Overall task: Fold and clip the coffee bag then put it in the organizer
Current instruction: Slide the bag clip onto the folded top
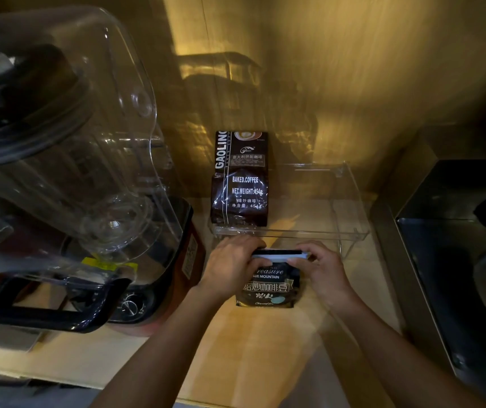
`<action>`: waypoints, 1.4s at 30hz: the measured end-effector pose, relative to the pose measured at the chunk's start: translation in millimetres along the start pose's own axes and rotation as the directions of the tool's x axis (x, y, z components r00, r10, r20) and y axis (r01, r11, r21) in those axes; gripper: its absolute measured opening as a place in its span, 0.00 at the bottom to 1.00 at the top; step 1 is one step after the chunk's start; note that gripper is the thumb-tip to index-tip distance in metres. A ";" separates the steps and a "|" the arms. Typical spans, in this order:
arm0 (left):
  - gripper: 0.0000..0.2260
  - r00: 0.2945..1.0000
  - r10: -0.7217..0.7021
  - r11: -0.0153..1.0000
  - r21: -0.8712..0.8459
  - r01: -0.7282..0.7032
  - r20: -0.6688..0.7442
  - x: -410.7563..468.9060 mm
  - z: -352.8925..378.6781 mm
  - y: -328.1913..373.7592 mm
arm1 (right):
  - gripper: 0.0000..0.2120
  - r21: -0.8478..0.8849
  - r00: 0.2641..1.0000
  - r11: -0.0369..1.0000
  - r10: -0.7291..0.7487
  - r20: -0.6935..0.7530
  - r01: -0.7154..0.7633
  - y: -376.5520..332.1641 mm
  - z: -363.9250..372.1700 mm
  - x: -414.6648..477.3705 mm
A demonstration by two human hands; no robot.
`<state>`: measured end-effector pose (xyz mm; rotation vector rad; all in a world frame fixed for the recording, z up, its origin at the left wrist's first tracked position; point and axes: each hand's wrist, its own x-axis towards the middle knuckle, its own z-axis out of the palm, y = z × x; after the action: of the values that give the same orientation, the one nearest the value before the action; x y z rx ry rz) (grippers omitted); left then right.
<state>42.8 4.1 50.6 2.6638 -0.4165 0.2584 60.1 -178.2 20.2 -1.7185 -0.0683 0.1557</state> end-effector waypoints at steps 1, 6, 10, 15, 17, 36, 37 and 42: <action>0.14 1.000 0.003 1.000 0.005 -0.003 0.011 0.4 -0.8 -0.6 | 0.12 0.000 1.000 1.000 0.003 0.000 -0.003 -0.2 0.4 0.3; 0.13 0.999 -0.012 0.999 -0.045 0.014 0.044 2.1 -2.9 -0.3 | 0.13 0.003 1.000 1.000 0.006 -0.008 -0.006 -0.3 0.1 0.4; 0.10 0.999 -0.032 0.998 -0.047 0.033 0.008 1.1 0.8 2.8 | 0.13 -0.050 1.000 0.998 -0.029 -0.002 0.029 -2.7 0.8 -0.3; 0.08 1.000 -0.006 1.000 -0.007 0.006 -0.009 -1.7 0.8 0.4 | 0.08 -0.463 0.956 0.838 -0.281 0.088 0.289 -9.4 0.3 -1.7; 0.07 1.000 0.009 1.000 0.015 -0.009 -0.006 -1.7 0.8 -0.1 | 0.10 -0.589 0.912 0.700 -0.357 0.201 0.403 -12.6 0.8 1.7; 0.09 0.992 -0.088 0.983 -0.153 0.102 0.090 -6.9 -14.8 -7.4 | 0.05 -0.619 0.890 0.644 -0.382 0.250 0.450 -18.4 5.6 -7.4; 0.09 0.992 -0.087 0.984 -0.147 0.099 0.090 -6.7 -14.5 -6.9 | 0.05 -0.612 0.887 0.647 -0.387 0.251 0.455 -18.4 4.5 -6.9; 0.09 0.990 -0.135 0.981 -0.136 0.138 0.029 -7.9 -7.6 0.0 | 0.08 -0.649 0.900 0.624 -0.321 0.295 0.435 -21.0 -4.3 0.6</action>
<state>34.5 9.5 55.5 2.5467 -0.2469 0.1552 62.2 -179.1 41.6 -2.4152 -0.6906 -0.0775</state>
